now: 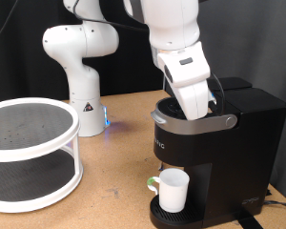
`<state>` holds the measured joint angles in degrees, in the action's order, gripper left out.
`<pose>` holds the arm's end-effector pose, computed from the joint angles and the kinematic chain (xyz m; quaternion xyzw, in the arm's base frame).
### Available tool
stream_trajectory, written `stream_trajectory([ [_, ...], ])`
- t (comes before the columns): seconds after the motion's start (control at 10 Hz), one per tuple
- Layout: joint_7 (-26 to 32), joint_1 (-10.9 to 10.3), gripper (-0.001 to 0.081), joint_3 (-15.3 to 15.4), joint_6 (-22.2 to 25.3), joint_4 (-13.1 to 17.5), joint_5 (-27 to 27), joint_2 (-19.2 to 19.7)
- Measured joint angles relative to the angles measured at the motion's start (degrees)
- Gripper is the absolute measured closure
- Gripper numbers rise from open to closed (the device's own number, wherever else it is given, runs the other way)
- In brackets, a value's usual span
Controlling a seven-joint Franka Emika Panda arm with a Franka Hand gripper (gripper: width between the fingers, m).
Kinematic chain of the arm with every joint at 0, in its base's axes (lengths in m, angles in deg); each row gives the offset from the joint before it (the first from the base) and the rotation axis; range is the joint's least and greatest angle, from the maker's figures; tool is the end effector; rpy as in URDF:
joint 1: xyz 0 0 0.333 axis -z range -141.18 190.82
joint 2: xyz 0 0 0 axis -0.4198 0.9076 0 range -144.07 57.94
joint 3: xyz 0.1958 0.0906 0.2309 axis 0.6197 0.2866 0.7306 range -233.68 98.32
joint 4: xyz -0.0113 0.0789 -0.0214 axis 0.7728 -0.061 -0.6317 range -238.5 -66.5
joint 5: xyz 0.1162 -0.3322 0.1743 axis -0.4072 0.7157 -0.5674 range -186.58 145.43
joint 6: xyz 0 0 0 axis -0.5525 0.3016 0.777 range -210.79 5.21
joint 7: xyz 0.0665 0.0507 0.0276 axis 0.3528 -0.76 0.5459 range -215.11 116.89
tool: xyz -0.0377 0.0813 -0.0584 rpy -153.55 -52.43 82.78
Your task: Make a cup of coffee with the keurig machine
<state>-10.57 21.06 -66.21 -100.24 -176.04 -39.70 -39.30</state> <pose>0.5415 0.0764 0.4202 -0.9312 -0.3104 0.0611 0.1812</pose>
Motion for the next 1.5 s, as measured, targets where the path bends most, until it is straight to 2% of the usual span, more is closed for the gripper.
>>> stream_trajectory([
  [0.4, 0.0, 0.0, 0.0805, 0.0, -0.3, 0.0, 0.0, 0.0],
  [0.6, 0.6, 0.0, 0.0805, 0.1, -3.4, -0.5, -0.9, -0.1],
  [0.9, 4.7, 0.0, 0.0805, 0.1, -5.9, -2.1, -3.7, -1.3],
  [1.2, 7.3, 0.0, 0.0805, 0.1, -6.2, -3.6, -5.9, -4.2],
  [1.5, 7.2, 0.0, 0.0805, 0.1, -5.9, -4.4, -6.2, -8.4],
])
